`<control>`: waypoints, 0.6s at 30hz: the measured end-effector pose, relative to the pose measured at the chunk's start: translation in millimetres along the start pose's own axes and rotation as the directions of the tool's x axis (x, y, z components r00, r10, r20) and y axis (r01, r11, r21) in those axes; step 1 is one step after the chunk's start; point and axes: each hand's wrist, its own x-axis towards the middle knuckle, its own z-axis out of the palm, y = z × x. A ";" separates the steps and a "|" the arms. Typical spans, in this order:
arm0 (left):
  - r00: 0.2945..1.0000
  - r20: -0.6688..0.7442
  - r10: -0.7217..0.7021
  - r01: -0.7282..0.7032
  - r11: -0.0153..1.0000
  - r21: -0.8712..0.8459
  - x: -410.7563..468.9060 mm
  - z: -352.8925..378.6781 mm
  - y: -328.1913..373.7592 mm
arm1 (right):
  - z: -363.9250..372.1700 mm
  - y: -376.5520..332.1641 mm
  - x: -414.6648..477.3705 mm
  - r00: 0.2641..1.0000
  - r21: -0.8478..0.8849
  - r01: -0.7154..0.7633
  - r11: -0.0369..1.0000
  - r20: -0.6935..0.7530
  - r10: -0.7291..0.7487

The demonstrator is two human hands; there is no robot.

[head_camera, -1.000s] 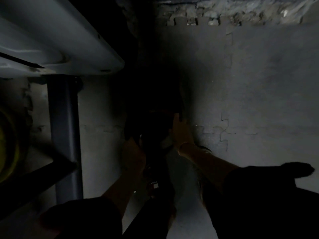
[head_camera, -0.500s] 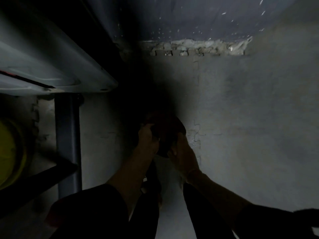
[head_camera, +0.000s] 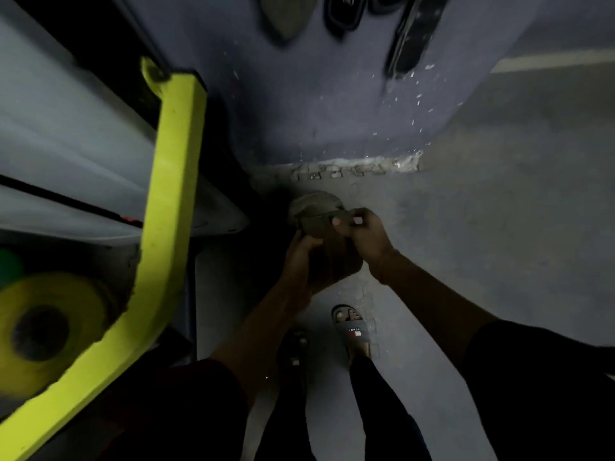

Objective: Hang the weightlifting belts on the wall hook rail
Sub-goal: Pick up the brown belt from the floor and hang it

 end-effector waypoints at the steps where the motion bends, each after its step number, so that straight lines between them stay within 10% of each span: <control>1: 0.999 0.002 -0.033 0.033 0.999 0.020 -15.1 5.6 13.4 | -2.2 -16.3 -15.8 1.000 0.056 0.013 0.998 0.015 -0.013; 6: 0.998 -0.068 -0.002 0.012 0.989 0.150 -88.7 41.6 86.4 | 6.0 -103.0 -99.6 0.984 0.209 0.175 0.962 -0.045 -0.170; 12: 0.969 0.184 0.163 -0.176 0.983 0.054 -213.5 84.2 175.2 | 2.2 -217.6 -198.7 0.872 0.196 0.481 0.854 -0.207 -0.444; 18: 0.796 0.314 0.517 -0.527 0.848 -0.061 -314.7 139.8 251.9 | -34.5 -326.3 -278.1 0.758 0.117 0.644 0.756 -0.226 -0.612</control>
